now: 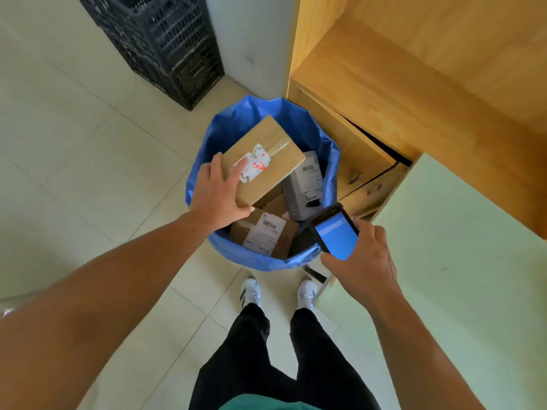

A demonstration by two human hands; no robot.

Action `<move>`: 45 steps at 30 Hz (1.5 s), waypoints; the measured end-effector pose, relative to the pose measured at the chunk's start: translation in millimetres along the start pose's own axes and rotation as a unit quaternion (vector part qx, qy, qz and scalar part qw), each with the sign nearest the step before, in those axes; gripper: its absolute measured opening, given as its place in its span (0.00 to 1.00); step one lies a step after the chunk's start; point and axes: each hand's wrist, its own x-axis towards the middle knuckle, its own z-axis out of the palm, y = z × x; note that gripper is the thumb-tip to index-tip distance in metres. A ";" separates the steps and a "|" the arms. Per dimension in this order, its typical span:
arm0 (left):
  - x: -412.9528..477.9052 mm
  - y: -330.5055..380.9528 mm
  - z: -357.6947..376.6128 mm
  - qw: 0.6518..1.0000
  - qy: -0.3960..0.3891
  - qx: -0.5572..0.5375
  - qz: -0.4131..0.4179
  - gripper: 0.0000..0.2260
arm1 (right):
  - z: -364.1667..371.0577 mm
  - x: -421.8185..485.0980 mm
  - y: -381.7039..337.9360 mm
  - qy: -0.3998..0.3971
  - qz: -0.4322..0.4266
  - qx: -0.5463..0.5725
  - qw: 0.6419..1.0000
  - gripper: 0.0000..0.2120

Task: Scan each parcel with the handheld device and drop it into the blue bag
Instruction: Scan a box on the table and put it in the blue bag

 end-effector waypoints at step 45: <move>-11.9 -52.7 -98.7 0.993 -0.010 0.091 0.071 0.32 | -20.7 -9.5 -124.8 -0.003 -0.117 -0.036 0.993 0.42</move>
